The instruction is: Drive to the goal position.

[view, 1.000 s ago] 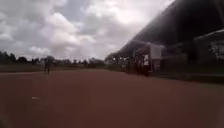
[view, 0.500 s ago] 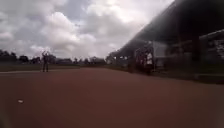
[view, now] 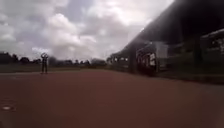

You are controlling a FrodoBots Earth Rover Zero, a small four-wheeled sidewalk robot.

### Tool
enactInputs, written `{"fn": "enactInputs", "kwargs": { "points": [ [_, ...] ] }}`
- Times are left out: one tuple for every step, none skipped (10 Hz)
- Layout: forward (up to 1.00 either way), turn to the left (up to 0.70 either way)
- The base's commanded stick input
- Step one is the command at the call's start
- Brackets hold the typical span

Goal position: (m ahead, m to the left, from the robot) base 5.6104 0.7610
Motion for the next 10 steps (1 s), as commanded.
{"fn": "enactInputs", "kwargs": {
  "points": [
    [0.70, 0.00],
    [0.70, 0.00],
    [0.70, 0.00],
    [0.70, 0.00],
    [0.70, 0.00],
    [0.70, 0.00],
    [0.70, 0.00],
    [0.70, 0.00],
    [0.70, 0.00],
    [0.70, 0.00]
  ]
}}
